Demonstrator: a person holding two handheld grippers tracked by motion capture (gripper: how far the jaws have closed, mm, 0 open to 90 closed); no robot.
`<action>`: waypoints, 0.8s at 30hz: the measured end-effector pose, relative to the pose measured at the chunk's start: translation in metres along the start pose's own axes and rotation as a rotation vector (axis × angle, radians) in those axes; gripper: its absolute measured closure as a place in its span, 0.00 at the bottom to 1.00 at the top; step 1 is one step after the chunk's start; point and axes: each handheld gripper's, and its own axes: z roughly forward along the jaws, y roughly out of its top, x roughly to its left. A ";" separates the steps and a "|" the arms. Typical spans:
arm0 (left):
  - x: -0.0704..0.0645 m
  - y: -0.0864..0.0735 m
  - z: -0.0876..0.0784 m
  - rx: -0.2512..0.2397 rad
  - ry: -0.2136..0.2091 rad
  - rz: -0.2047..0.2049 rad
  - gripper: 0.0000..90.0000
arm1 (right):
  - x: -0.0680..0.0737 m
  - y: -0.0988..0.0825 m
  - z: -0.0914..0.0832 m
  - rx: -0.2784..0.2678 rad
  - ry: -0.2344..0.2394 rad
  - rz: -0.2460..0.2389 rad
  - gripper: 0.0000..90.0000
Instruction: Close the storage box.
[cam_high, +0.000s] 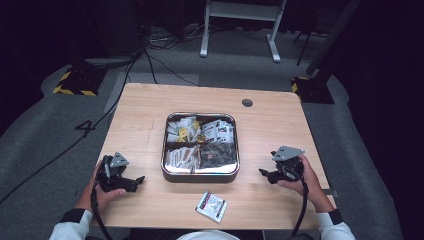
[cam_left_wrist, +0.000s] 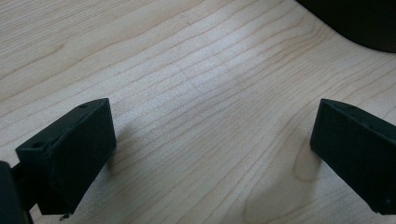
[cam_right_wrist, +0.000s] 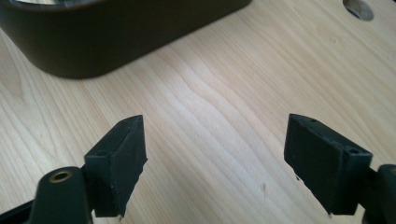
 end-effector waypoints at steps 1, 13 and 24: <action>0.000 0.000 0.000 -0.001 0.000 -0.001 0.01 | 0.000 -0.003 0.000 0.001 -0.002 0.001 0.24; 0.000 0.000 0.000 0.000 0.000 0.000 0.01 | -0.003 -0.040 -0.001 0.023 0.024 0.074 0.23; 0.000 0.000 0.000 -0.001 0.000 -0.001 0.01 | -0.005 -0.071 -0.005 0.016 0.028 0.171 0.22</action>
